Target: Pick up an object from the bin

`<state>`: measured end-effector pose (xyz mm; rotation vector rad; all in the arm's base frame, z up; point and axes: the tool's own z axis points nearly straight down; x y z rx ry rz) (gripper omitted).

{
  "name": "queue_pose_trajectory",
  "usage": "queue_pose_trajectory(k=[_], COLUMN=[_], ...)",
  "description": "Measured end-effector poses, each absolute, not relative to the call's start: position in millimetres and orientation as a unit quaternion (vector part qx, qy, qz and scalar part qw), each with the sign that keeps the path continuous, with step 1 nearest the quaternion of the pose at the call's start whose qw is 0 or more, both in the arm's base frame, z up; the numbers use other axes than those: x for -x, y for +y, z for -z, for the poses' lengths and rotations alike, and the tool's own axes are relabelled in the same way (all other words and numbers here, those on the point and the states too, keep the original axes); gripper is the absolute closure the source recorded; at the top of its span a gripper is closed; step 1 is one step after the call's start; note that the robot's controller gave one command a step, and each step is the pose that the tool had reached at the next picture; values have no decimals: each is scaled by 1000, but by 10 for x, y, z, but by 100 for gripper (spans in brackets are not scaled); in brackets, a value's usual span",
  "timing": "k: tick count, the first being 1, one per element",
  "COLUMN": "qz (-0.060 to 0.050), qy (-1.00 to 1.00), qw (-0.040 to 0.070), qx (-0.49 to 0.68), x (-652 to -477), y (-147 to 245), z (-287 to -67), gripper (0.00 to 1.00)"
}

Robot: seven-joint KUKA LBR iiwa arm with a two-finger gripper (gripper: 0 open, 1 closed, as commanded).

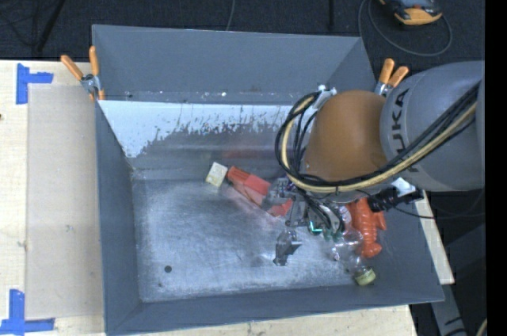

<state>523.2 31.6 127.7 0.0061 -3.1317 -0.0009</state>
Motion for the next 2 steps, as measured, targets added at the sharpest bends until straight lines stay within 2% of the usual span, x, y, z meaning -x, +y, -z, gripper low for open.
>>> queue_pose_trajectory(k=[2], qz=[0], qy=[-1000], qw=[1], qx=[-5], x=[-5252], y=[312], z=[-1313], gripper=[0])
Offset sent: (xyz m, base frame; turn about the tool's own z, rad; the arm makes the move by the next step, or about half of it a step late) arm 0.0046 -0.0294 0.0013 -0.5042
